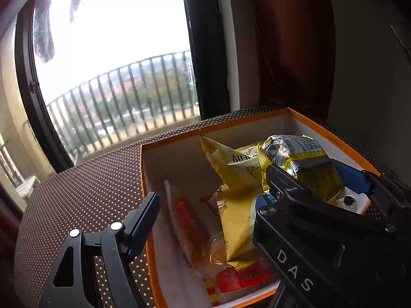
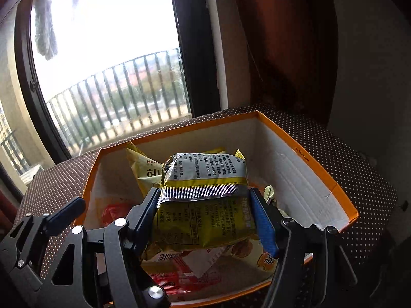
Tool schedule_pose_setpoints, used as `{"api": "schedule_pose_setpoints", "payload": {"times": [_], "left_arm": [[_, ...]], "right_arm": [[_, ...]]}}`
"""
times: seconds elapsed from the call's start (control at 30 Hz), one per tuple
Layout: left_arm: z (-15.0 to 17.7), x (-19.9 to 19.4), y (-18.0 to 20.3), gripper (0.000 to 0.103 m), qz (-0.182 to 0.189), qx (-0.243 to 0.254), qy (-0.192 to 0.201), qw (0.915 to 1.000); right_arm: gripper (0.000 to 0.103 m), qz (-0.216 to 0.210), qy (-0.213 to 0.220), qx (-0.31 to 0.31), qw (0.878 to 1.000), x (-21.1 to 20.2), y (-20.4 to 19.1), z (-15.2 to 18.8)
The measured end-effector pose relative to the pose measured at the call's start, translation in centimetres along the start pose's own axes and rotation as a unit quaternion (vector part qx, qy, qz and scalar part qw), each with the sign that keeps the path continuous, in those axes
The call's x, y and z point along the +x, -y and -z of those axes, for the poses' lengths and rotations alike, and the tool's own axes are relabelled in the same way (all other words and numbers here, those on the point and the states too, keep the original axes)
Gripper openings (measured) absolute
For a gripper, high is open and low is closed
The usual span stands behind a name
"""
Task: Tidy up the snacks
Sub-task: 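Carry both packets into the shoebox and open both tools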
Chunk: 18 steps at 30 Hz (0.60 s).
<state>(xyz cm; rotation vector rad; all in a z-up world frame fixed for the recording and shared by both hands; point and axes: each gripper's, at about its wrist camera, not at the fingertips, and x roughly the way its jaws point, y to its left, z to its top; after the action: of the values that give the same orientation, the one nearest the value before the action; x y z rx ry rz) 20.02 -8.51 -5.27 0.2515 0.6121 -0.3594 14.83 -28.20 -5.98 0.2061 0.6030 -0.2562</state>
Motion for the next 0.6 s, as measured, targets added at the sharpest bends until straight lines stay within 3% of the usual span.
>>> {"api": "schedule_pose_setpoints", "payload": {"times": [0.23, 0.6], "left_arm": [[1.0, -1.1, -0.7, 0.081, -0.008, 0.003, -0.002, 1.0000], [3.3, -1.5, -3.3, 0.083, -0.029, -0.028, -0.019, 0.9990]], "right_arm": [[0.071, -0.015, 0.002, 0.000, 1.000, -1.3, 0.3, 0.4], [0.071, -0.043, -0.007, -0.028, 0.999, -1.5, -2.5, 1.6]]}}
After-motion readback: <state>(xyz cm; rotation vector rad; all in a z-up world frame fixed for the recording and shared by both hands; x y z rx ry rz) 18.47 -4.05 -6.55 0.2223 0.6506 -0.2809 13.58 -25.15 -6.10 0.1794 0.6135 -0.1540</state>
